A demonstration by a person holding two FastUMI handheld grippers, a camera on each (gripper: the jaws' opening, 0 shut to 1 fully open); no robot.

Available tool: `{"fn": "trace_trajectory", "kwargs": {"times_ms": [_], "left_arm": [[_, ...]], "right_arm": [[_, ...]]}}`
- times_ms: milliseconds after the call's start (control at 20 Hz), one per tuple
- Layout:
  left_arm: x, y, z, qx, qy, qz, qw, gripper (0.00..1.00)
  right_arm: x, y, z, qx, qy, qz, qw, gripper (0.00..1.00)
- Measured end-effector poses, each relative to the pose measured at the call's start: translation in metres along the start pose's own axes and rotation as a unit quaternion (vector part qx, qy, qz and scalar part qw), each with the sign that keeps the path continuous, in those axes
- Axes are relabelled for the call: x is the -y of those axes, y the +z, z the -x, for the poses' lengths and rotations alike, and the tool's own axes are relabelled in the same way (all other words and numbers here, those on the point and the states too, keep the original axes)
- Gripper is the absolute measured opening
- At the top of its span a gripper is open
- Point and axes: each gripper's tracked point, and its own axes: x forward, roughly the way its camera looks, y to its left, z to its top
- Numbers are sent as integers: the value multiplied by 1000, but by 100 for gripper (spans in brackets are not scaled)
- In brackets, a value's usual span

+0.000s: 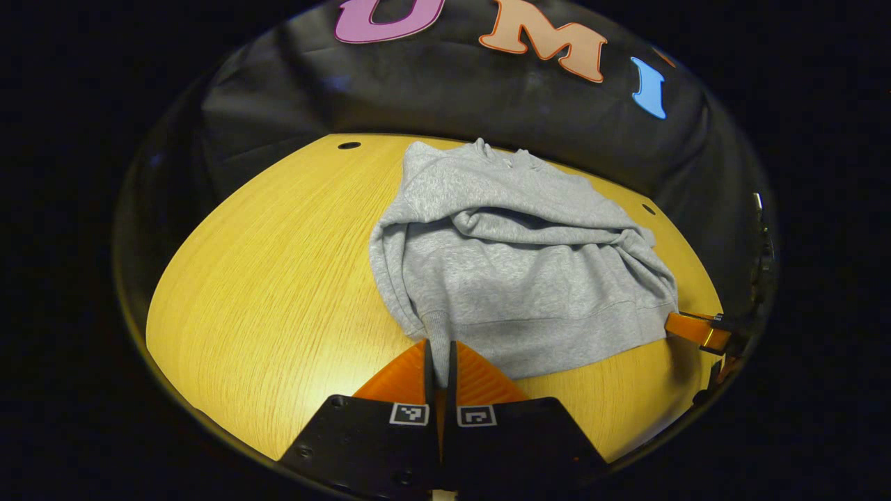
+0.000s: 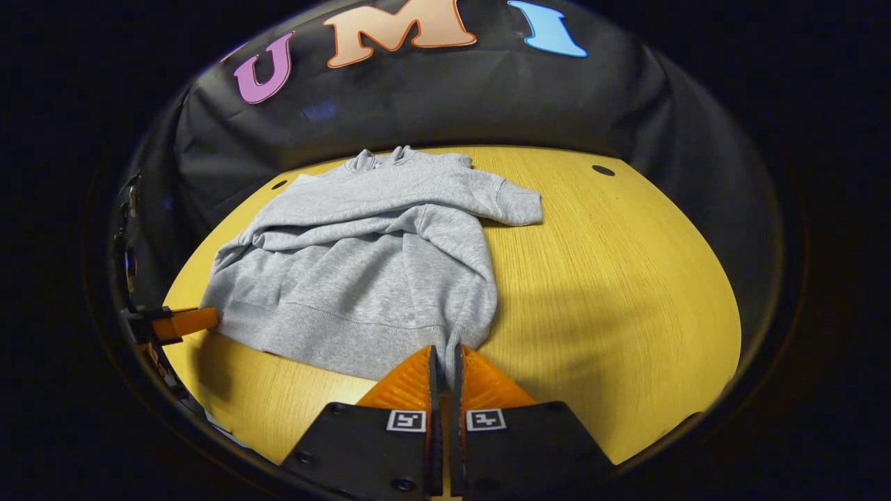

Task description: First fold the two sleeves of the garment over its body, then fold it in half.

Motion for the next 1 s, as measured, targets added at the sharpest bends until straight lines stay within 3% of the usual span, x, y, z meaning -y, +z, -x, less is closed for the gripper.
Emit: {"fn": "trace_trajectory", "kwargs": {"times_ms": [400, 1000], "left_arm": [[14, 33, 1, 55, -15, 48, 997, 0], [38, 108, -25, 145, -60, 108, 982, 0]], "right_arm": [[-18, 46, 17, 47, 43, -53, 997, 7], [-33, 151, 0, 117, 75, -79, 987, 6]]}}
